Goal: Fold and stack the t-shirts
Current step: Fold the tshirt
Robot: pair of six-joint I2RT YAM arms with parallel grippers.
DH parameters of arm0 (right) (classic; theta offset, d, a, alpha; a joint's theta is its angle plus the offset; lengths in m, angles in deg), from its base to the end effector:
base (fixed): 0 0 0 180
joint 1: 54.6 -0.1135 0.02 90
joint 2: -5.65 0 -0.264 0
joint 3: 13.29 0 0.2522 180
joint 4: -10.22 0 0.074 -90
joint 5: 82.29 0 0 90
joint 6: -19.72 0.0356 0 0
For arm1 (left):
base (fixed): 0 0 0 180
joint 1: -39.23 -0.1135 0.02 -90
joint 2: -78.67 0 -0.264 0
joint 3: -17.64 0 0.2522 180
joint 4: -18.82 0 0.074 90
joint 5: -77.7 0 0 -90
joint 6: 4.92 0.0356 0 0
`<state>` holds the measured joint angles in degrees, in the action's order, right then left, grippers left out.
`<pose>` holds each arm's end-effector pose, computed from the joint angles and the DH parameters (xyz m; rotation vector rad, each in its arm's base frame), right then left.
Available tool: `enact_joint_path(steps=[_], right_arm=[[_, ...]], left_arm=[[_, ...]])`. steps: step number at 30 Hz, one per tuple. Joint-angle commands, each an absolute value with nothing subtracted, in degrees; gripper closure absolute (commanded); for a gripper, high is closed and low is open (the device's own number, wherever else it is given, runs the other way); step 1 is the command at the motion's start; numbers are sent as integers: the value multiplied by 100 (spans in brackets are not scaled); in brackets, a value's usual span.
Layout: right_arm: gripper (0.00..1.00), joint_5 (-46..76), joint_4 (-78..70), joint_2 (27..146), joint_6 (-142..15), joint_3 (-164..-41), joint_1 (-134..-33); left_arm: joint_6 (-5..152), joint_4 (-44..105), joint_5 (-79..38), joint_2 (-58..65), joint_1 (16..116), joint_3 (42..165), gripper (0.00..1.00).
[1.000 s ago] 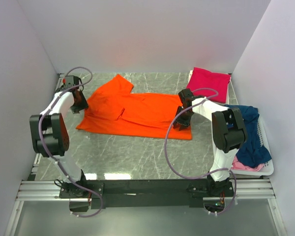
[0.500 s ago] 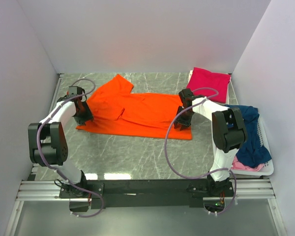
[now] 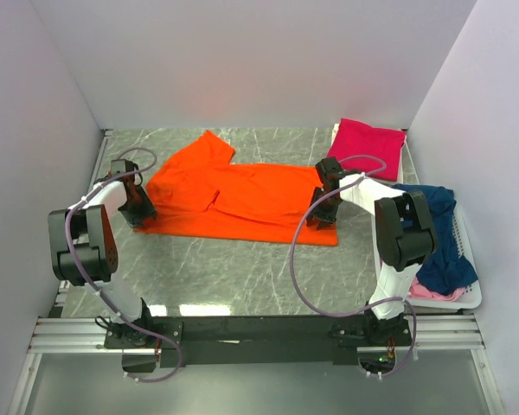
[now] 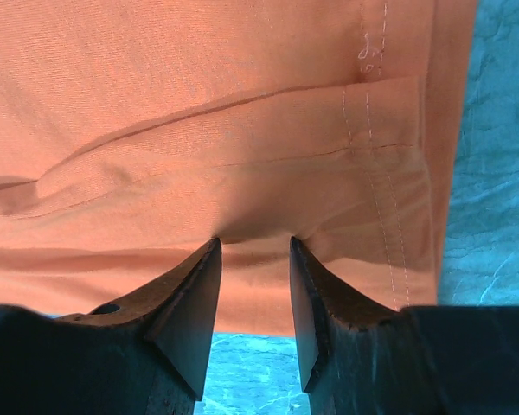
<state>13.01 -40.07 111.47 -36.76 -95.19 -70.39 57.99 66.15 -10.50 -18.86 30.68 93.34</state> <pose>0.3381 0.0990 0.1599 0.4308 2.8835 0.2913 0.3239 0.0498 0.1790 -0.8576 2.6417 -0.0392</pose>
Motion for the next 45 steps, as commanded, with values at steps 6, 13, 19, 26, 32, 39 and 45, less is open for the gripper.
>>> enact_joint_path(steps=[6,13,19,26,32,39,45], right_arm=[[55,973,-4168,11095,-3618,-9332,-6971],[55,832,-4317,11016,-3626,-9359,-6963],[55,780,-4519,10937,-3653,-9507,-6963],[55,578,-4880,10629,-3872,-10148,-6963],[54,621,-4819,10752,-3969,-10413,-6971],[54,411,-4609,11086,-4031,-10264,-6919],[54,507,-4221,11200,-4066,-9912,-6822]], left_arm=[[5845,6282,-949,-2100,2816,9126,53],[5836,6379,-721,-1898,2772,9143,52],[5836,6519,-395,-1599,2763,9231,52],[5880,6853,-70,-1484,3323,10188,52],[5723,6722,-613,-2053,4220,11006,51],[5502,6616,-1186,-2820,4301,11341,52],[5687,6476,-1107,-2952,4292,10946,52]])
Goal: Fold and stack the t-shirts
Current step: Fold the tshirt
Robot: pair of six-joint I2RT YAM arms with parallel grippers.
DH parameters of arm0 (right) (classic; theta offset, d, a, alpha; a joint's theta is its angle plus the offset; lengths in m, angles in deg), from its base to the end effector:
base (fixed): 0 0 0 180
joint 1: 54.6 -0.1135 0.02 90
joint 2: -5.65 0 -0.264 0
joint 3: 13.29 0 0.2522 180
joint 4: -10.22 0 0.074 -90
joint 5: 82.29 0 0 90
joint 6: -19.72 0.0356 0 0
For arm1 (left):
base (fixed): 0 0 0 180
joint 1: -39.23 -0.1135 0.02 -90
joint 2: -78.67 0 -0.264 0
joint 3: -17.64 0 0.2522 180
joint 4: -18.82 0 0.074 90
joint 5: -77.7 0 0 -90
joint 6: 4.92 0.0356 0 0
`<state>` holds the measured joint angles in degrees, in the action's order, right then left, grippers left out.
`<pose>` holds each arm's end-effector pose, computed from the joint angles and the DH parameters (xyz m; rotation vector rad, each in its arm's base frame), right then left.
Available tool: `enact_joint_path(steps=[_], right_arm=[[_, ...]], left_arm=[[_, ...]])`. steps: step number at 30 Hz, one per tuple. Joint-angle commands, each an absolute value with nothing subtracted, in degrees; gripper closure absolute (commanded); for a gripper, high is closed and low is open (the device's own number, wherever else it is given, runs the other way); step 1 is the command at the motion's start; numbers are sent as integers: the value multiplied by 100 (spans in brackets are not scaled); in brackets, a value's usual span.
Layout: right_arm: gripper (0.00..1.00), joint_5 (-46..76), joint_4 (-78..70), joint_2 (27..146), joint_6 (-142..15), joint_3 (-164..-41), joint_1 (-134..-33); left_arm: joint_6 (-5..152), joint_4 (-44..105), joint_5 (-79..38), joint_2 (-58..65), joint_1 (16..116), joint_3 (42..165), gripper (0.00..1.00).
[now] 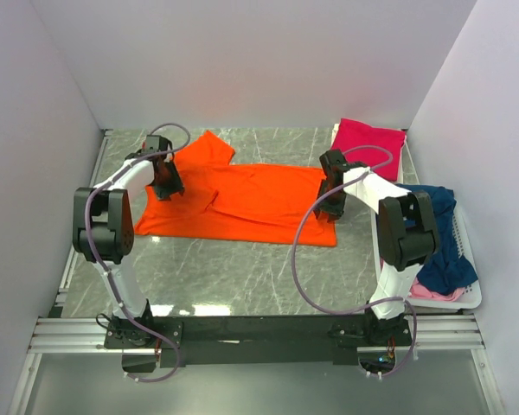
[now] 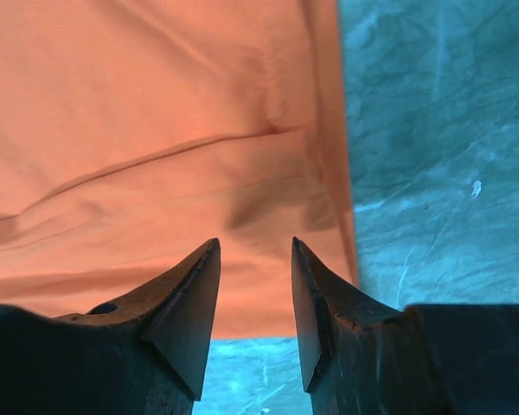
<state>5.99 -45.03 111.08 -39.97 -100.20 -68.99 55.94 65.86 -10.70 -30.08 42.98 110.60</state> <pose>0.3490 0.0884 0.1827 0.4030 2.8376 0.1156 0.3968 -0.0250 0.1974 -0.5967 2.6078 -0.1472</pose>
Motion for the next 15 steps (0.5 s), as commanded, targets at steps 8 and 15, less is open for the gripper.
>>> enact_joint_path(steps=[8,15], right_arm=[[55,753,-4361,11604,-4092,-9877,-6831],[55,1157,-4537,11350,-4005,-9289,-6822]], left_arm=[[5678,6256,-1019,-3031,4205,10410,52],[5573,6299,-1072,-2601,3748,9619,52]])
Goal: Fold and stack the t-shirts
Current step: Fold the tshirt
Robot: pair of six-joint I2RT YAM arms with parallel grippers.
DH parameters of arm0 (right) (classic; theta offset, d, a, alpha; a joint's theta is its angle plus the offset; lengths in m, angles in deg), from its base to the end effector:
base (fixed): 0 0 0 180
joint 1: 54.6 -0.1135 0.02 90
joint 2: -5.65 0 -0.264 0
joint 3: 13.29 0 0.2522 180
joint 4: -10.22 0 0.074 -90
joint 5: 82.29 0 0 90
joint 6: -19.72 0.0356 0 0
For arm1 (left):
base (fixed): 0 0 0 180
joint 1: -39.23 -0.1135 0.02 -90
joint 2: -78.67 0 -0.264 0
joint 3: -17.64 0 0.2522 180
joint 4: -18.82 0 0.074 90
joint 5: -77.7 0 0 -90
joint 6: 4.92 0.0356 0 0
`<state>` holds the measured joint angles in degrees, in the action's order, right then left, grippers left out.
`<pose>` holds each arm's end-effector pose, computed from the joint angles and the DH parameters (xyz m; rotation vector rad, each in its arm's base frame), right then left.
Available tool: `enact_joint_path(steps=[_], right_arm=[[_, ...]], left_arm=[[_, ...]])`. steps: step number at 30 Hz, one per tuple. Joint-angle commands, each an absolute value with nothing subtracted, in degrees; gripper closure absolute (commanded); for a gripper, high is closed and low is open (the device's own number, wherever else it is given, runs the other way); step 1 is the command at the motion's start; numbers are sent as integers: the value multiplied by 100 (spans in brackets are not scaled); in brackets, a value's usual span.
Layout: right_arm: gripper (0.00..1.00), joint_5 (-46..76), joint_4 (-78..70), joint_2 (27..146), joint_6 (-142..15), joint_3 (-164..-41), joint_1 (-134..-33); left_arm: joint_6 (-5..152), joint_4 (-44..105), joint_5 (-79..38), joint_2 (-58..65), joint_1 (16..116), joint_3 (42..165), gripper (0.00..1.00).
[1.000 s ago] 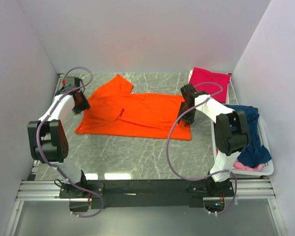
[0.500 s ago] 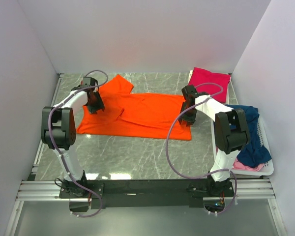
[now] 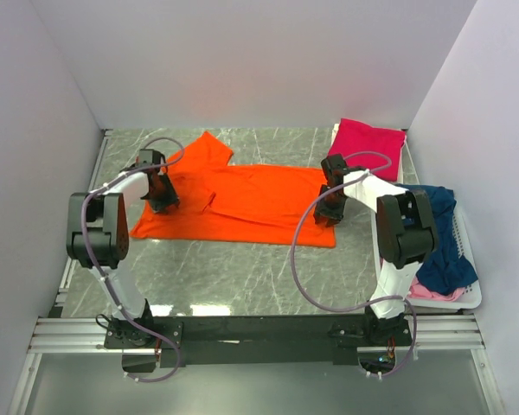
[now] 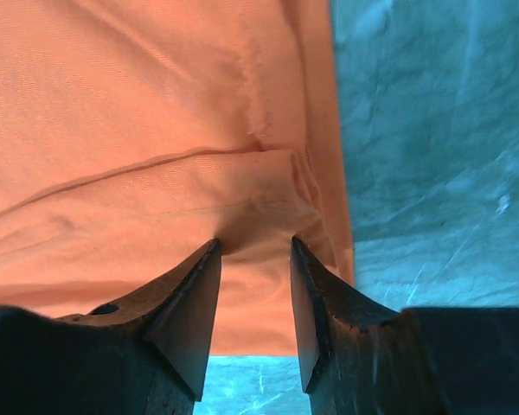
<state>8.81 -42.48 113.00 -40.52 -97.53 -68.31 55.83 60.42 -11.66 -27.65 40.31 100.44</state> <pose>0.3472 0.0854 0.1603 0.4034 2.8863 0.1603 0.3715 -0.0066 0.1668 -0.6642 2.6336 -0.1421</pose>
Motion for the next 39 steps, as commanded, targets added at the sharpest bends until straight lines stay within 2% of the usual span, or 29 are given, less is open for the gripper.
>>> enact_joint_path(steps=[1,11,22,30,39], right_arm=[[55,1297,-4546,11315,-3978,-9149,-6839],[55,1492,-4616,10858,-3715,-8577,-7015],[55,1395,-4704,10286,-3495,-8181,-7209],[55,1202,-4933,10084,-3600,-8794,-7253],[55,850,-4854,10154,-3670,-9708,-7086]], left_arm=[[5564,6317,-1098,-2548,3652,9540,52],[5406,6396,-1318,-1801,3431,8696,52],[5590,6818,-1248,-791,3431,8493,51],[5669,6801,-1440,-851,3475,9494,51],[5828,6572,-1521,-2009,3615,11190,51]])
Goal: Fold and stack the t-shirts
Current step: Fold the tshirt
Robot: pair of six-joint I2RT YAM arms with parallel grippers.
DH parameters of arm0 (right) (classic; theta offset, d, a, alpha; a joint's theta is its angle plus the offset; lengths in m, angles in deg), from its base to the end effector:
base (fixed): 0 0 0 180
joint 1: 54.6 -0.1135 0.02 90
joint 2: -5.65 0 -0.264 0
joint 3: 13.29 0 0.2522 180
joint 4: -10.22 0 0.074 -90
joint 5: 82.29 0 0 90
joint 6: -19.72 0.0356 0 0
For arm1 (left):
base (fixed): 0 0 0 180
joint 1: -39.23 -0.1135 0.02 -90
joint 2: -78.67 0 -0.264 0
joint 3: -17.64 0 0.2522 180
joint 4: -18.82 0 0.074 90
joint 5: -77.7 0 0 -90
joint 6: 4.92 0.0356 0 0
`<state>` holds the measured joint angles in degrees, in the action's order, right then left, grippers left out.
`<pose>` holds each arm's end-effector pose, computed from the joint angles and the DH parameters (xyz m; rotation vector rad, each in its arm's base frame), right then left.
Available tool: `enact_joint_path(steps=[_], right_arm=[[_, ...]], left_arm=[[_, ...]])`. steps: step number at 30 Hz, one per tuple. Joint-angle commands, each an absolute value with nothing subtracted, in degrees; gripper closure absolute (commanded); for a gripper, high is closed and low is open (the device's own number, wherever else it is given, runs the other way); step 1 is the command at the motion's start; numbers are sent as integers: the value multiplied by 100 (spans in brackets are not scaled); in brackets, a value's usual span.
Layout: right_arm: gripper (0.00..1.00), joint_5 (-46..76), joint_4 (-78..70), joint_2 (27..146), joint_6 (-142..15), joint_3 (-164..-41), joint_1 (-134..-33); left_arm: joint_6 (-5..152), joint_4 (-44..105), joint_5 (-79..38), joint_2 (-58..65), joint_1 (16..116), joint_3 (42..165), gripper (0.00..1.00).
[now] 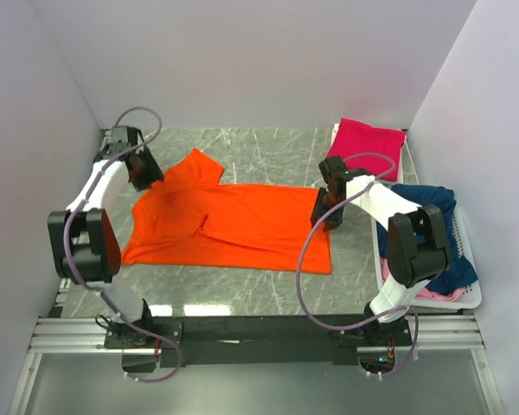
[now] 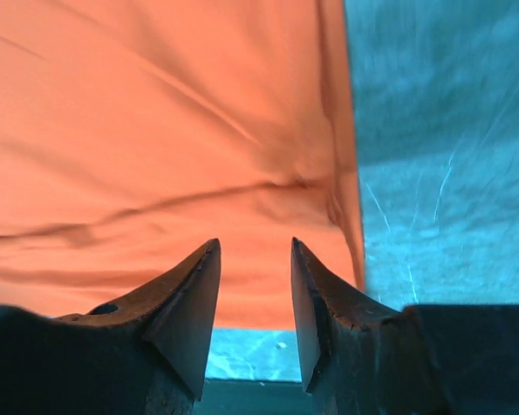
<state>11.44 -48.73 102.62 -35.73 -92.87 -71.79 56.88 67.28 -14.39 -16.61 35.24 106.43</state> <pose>0.3037 0.0964 0.1937 0.4332 2.9138 0.2403 0.3570 0.0236 0.2582 -0.6908 2.4470 -0.2137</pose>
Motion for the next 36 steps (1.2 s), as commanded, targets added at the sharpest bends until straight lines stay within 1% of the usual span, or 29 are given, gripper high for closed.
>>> enact_joint_path(steps=[1,9,16,18,25,30,36], right_arm=[[55,833,-4828,10180,-3679,-9780,-7051],[54,780,-4344,10778,-3995,-10377,-6436],[54,604,-4045,11437,-4233,-10975,-6242],[54,551,-3949,11639,-4242,-11194,-6233],[55,701,-3817,12237,-4216,-11863,-6198],[55,701,-4001,12729,-4215,-12354,-6198],[57,639,-4238,13019,-4189,-12575,-6207]], left_arm=[[5862,6546,-1494,-2116,3659,11513,51],[5916,6634,-1529,-3539,3897,13202,51],[6003,6712,-1836,-4603,3888,14581,49],[6030,6678,-1976,-4805,4046,14724,49],[5776,6361,-2276,-5114,4046,14882,48],[5670,6282,-2347,-5395,4046,15111,48],[5564,6124,-2329,-5667,4046,15348,48]])
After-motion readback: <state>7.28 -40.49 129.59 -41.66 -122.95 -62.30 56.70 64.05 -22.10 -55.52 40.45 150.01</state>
